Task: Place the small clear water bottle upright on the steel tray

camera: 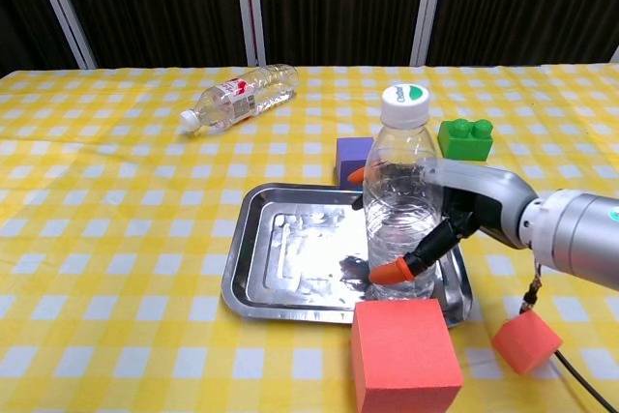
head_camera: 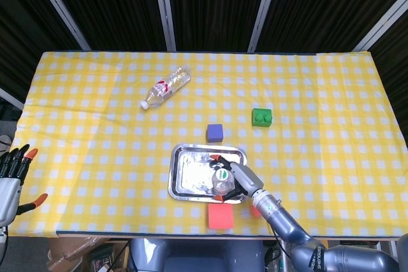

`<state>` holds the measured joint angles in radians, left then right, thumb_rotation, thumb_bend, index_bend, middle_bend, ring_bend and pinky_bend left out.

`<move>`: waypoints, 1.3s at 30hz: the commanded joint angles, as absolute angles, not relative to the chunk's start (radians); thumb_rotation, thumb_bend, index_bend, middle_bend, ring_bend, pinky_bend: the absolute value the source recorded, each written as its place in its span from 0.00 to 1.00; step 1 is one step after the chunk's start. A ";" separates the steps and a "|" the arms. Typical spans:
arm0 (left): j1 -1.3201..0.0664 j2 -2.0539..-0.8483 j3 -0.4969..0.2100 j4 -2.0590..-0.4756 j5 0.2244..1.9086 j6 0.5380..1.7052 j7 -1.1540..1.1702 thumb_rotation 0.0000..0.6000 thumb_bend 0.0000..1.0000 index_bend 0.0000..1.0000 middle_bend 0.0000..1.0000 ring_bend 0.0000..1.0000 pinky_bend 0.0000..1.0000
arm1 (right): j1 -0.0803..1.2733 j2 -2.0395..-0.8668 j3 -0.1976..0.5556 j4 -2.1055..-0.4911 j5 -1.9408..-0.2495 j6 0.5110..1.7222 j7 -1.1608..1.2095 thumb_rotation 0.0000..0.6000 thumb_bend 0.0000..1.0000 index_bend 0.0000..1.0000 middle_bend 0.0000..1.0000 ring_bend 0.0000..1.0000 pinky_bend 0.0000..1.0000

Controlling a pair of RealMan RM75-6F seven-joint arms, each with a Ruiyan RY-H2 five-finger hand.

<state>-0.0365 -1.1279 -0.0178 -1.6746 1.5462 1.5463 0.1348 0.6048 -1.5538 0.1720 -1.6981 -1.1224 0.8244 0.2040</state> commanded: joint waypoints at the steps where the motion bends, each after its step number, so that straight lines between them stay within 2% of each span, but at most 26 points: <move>1: -0.037 -1.129 -0.017 -1.675 1.546 1.545 0.139 1.00 0.13 0.00 0.00 0.00 0.00 | 0.604 -1.550 0.174 -1.698 -1.116 0.825 0.207 1.00 0.06 0.11 0.18 0.31 0.15; 8: -0.038 -1.131 -0.017 -1.674 1.546 1.543 0.142 1.00 0.13 0.00 0.00 0.00 0.00 | 0.596 -1.505 0.176 -1.694 -1.105 0.817 0.221 1.00 0.06 0.07 0.14 0.27 0.15; 17: -0.037 -1.134 -0.014 -1.677 1.555 1.547 0.153 1.00 0.13 0.00 0.00 0.00 0.00 | 0.571 -1.370 0.149 -1.685 -1.125 0.761 0.275 1.00 0.06 0.04 0.12 0.21 0.14; 28: -0.043 -1.148 -0.013 -1.680 1.552 1.535 0.183 1.00 0.13 0.00 0.00 0.00 0.00 | 0.505 -1.193 0.113 -1.702 -1.279 0.774 0.424 1.00 0.05 0.04 0.12 0.20 0.14; 31: -0.044 -1.147 -0.017 -1.679 1.545 1.534 0.175 1.00 0.13 0.00 0.00 0.00 0.00 | 0.464 -1.149 0.112 -1.696 -1.316 0.863 0.413 1.00 0.05 0.04 0.11 0.14 0.10; 35: -0.043 -1.143 -0.023 -1.675 1.536 1.536 0.162 1.00 0.13 0.00 0.00 0.00 0.00 | 0.395 -1.121 0.084 -1.680 -1.374 1.032 0.230 1.00 0.05 0.04 0.10 0.05 0.01; 39: -0.045 -1.141 -0.021 -1.674 1.532 1.529 0.161 1.00 0.13 0.00 0.00 0.00 0.00 | 0.294 -1.123 0.060 -1.660 -1.419 1.253 0.009 1.00 0.05 0.04 0.10 0.02 0.00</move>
<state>-0.0443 -1.1413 -0.0214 -1.6742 1.5326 1.5298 0.1608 0.3971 -1.1381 0.0897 -1.6824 -1.3597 1.0537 0.2076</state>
